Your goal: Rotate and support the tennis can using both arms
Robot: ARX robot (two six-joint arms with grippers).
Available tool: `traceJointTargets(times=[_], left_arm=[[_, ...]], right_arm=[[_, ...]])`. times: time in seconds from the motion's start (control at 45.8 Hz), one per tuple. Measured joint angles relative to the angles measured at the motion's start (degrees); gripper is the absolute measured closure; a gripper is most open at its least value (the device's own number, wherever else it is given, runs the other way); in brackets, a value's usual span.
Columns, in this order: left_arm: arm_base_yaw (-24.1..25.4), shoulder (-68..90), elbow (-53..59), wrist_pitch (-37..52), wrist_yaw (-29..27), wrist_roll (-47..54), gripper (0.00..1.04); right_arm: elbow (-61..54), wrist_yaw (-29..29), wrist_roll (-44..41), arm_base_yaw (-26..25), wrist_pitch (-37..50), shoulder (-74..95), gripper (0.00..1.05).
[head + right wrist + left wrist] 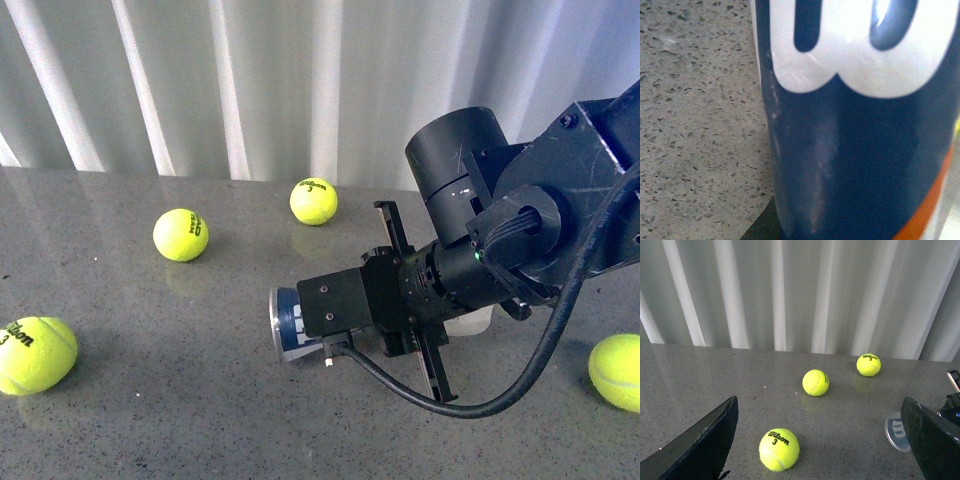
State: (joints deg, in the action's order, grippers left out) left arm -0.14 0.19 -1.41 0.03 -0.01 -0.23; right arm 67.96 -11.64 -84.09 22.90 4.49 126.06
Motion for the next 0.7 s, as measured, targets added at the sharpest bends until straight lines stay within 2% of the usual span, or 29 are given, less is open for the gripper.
traceJointTargets(times=[0.262,0.393,0.546,0.698], left_arm=[[0.0,0.0,0.0,0.0,0.0,0.0,0.07],[0.0,0.0,0.0,0.0,0.0,0.0,0.07],[0.0,0.0,0.0,0.0,0.0,0.0,0.07],[0.0,0.0,0.0,0.0,0.0,0.0,0.07]], right_arm=[[-0.68,-0.63,0.57,-0.09,0.76,0.37,0.86],[-2.86,-1.9,2.4,-0.07,1.7,0.2,0.6],[-5.35,-3.41,4.44,-0.04,1.66,-1.14,0.35],[-6.99,-4.39,5.49,-0.02,0.79,-3.37,0.17]])
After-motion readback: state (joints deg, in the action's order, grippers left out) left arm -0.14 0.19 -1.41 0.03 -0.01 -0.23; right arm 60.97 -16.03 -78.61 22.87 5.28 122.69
